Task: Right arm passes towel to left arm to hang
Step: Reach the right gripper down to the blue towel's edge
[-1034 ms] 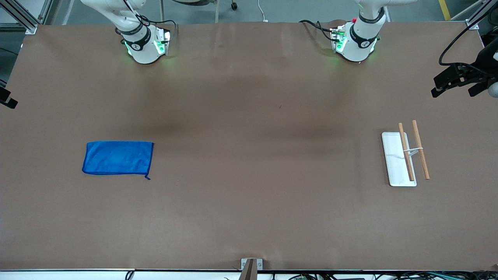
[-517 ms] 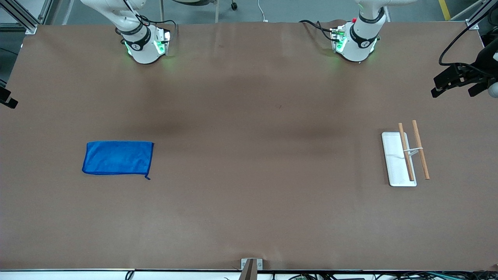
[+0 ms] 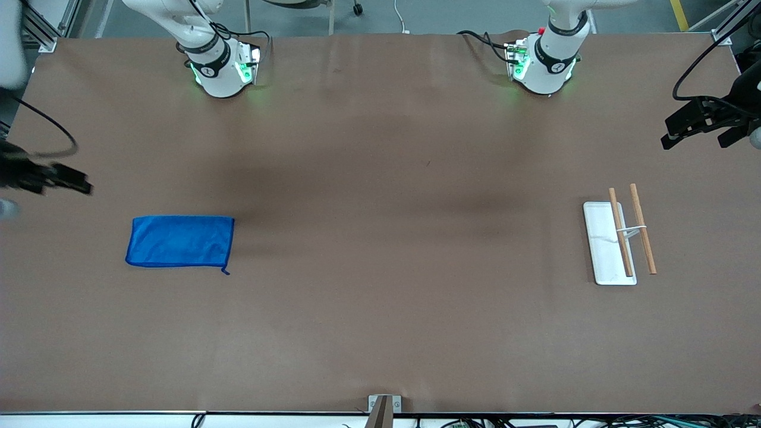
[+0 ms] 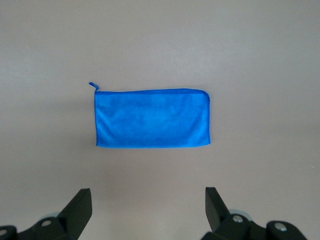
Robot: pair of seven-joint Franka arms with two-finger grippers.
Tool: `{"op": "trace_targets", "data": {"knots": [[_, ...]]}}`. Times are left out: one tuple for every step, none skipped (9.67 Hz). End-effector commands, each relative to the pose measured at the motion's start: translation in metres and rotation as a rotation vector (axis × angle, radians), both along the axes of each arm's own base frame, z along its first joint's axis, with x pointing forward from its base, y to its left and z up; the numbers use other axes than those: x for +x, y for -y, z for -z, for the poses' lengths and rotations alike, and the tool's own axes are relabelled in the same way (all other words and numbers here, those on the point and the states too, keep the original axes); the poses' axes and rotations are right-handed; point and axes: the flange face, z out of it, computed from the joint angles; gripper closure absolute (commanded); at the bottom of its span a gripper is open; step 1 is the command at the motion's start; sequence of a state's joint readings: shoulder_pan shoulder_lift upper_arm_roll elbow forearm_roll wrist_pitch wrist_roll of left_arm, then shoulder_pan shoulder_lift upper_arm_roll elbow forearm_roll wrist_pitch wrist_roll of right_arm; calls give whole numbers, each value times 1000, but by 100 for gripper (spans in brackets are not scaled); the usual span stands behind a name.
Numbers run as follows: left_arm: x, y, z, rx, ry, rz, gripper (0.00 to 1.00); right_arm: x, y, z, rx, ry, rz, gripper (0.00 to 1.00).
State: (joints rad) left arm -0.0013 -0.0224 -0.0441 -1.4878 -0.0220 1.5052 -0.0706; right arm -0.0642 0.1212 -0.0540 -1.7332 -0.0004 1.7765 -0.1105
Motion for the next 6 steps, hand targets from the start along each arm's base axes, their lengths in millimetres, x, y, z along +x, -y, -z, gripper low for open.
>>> {"op": "trace_targets", "data": {"knots": [[12,-2,8,-7,-12,-2,0,-11,-14,90,0,0,-36,0],[16,2,13,-4,-21,4,0,-13,-15,135,0,-5,-44,0],[21,3,20,-16,-33,-6,0,-17,-19,173,-6,7,-54,0],[20,1,18,-11,-29,-24,0,-19,-18,200,-25,21,-75,0],[19,4,17,-9,-27,-11,0,-23,-18,230,-42,28,-93,0],[16,5,13,-16,-22,3,0,-30,-19,254,-43,51,-95,0]]}}
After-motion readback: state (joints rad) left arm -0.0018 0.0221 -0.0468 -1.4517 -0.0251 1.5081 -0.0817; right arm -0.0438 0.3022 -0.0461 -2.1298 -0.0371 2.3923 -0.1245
